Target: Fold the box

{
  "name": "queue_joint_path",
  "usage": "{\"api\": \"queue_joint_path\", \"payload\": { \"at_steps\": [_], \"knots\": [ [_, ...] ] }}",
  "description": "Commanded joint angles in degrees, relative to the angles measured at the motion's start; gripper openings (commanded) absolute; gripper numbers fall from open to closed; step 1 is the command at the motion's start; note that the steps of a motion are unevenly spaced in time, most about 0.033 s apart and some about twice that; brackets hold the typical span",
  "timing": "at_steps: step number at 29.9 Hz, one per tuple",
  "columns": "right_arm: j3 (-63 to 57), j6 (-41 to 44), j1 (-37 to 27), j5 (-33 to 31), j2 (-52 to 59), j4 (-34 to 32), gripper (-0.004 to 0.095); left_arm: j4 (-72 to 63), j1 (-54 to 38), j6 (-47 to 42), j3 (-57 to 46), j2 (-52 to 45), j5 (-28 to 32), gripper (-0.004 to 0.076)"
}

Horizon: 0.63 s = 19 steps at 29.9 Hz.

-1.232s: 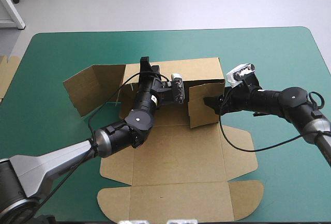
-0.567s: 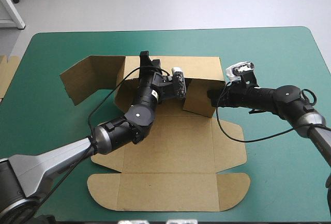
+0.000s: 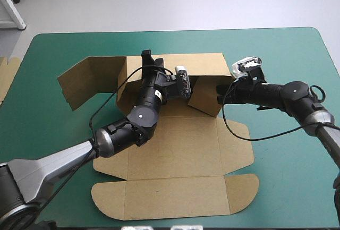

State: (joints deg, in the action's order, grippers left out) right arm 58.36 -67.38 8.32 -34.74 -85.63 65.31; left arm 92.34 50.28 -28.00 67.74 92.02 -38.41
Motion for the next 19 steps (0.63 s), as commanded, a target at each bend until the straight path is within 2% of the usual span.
{"api": "queue_joint_path", "payload": {
  "at_steps": [1,5,7,14,19],
  "knots": [
    [2.3,-0.4,0.3,-6.2,2.6,2.1,0.0219,0.2,0.6,-1.1,2.0,-2.4,1.8,-0.0011],
    [2.3,3.7,-0.3,-8.5,4.8,-2.8,0.0558,-1.8,0.6,0.5,2.0,-2.4,1.7,-0.0011],
    [2.3,6.3,-1.3,-10.2,6.3,-4.8,0.0622,-2.7,0.6,0.7,2.0,-2.4,1.7,-0.0011],
    [2.3,14.6,-9.5,-18.6,12.5,-13.3,0.0602,-4.0,0.6,1.2,2.0,-2.4,-2.3,-0.0011],
    [2.3,16.8,-16.6,-22.4,16.8,-13.9,0.0560,-7.0,0.6,1.3,2.0,-2.4,-5.2,-0.0011]
  ]
}}
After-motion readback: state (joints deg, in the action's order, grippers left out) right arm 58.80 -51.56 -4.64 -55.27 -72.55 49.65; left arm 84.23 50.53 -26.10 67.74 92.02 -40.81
